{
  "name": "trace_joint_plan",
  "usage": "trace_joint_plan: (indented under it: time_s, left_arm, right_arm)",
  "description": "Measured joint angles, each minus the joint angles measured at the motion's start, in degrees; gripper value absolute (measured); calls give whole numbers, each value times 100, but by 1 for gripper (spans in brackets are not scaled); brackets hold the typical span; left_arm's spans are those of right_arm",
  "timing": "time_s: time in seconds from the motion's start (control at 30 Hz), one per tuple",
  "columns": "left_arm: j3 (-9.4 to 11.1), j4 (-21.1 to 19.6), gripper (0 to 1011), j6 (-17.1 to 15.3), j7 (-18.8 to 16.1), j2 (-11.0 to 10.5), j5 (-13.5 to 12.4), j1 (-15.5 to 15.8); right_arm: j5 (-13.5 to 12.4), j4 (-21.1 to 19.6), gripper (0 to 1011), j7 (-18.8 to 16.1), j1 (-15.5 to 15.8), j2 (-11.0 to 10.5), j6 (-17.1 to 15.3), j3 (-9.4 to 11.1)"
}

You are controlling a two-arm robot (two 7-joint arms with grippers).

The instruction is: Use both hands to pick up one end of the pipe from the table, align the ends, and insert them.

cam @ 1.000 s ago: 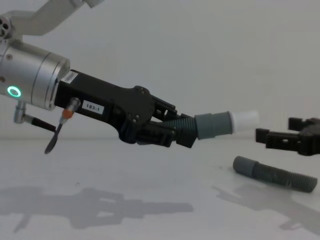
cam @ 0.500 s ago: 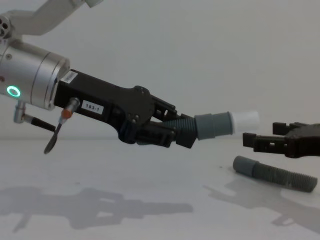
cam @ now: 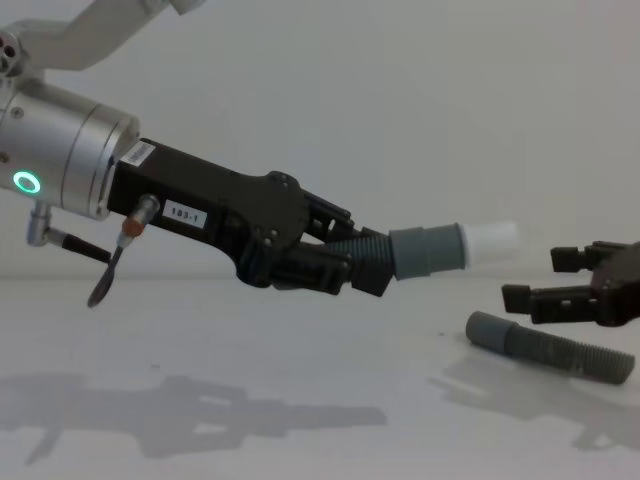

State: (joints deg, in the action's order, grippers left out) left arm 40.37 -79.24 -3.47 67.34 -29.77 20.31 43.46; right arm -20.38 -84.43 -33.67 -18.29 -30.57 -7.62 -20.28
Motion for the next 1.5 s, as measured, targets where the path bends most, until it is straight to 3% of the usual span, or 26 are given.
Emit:
trace_joint_plan:
  time_s: [0.4, 0.73, 1.0, 1.5]
  left_arm:
    - [0, 0, 301, 0, 1, 0, -1, 0]
    - [0, 0, 301, 0, 0, 0, -1, -1]
    - [0, 0, 301, 0, -1, 0, -1, -1]
    - [0, 0, 301, -1, 0, 1, -1, -1]
  right_arm:
    - [234, 586, 1000, -688, -634, -319, 5, -342]
    - [247, 757, 1000, -814, -785, -376, 20, -428]
    - [174, 909, 1000, -580, -722, -194, 131, -420]
    - [101, 1925, 1000, -487, -1125, 290, 554, -552]
